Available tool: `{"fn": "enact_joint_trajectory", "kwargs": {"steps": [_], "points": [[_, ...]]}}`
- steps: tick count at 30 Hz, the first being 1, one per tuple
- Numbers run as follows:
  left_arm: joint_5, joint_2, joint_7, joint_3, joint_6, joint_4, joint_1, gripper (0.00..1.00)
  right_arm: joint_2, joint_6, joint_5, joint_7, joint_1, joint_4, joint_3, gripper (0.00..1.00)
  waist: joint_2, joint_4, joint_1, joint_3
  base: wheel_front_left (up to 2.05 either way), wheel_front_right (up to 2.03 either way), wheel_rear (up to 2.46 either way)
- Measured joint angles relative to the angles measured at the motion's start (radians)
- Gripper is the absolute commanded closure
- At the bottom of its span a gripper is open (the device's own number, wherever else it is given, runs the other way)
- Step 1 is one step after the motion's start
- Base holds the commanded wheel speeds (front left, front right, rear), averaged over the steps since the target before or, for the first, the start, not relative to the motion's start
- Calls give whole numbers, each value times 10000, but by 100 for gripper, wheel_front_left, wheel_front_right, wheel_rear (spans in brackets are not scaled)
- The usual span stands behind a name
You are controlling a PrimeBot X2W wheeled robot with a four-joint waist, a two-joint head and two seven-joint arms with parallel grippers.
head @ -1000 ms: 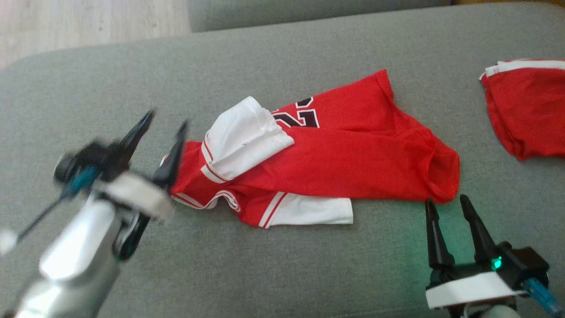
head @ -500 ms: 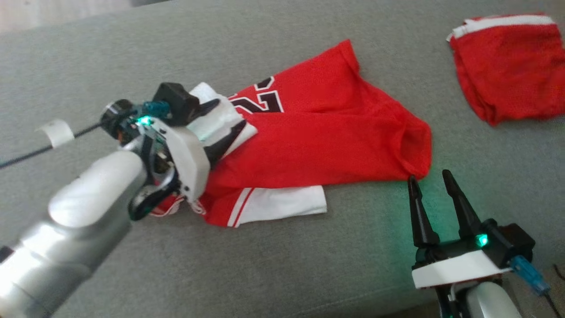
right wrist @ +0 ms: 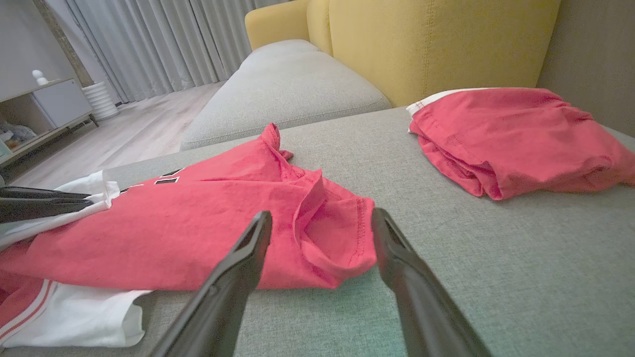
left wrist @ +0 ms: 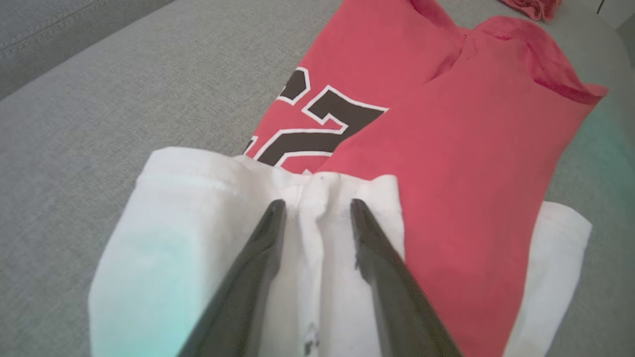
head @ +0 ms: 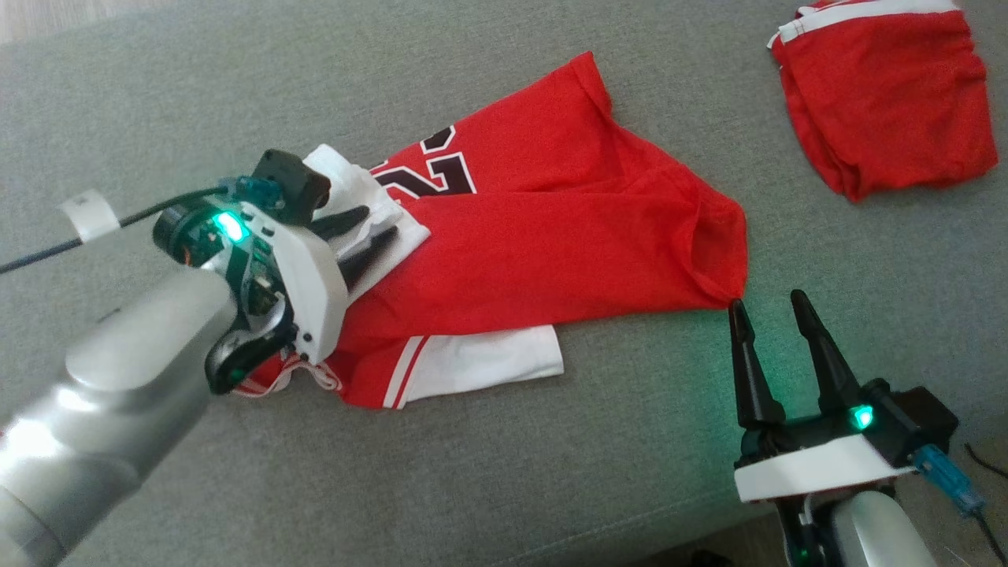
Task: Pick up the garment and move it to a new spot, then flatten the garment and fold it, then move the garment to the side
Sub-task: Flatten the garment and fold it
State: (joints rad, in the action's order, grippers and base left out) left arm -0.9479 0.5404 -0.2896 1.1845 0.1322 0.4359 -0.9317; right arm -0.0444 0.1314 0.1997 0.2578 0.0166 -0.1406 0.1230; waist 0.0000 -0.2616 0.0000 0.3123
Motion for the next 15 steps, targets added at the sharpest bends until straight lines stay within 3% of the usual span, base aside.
{"fn": "enact_joint_trajectory", "kwargs": {"steps": [2,11,15], "points": [[-56,75,77,173,0,25,-174,100,0,0,42,0,0,0,0,0,0,14,0,15,0,0,0],[-205,230,1672,433,0,-608,-516,100,2,0,8,0,-34,-61,-255,0,0,381,0,-329,0,0,0],[153,660,2640,385,-69,-1241,-514,100,-35,0,213,0,-103,-387,-376,0,0,775,-1,-679,0,0,0]]}}
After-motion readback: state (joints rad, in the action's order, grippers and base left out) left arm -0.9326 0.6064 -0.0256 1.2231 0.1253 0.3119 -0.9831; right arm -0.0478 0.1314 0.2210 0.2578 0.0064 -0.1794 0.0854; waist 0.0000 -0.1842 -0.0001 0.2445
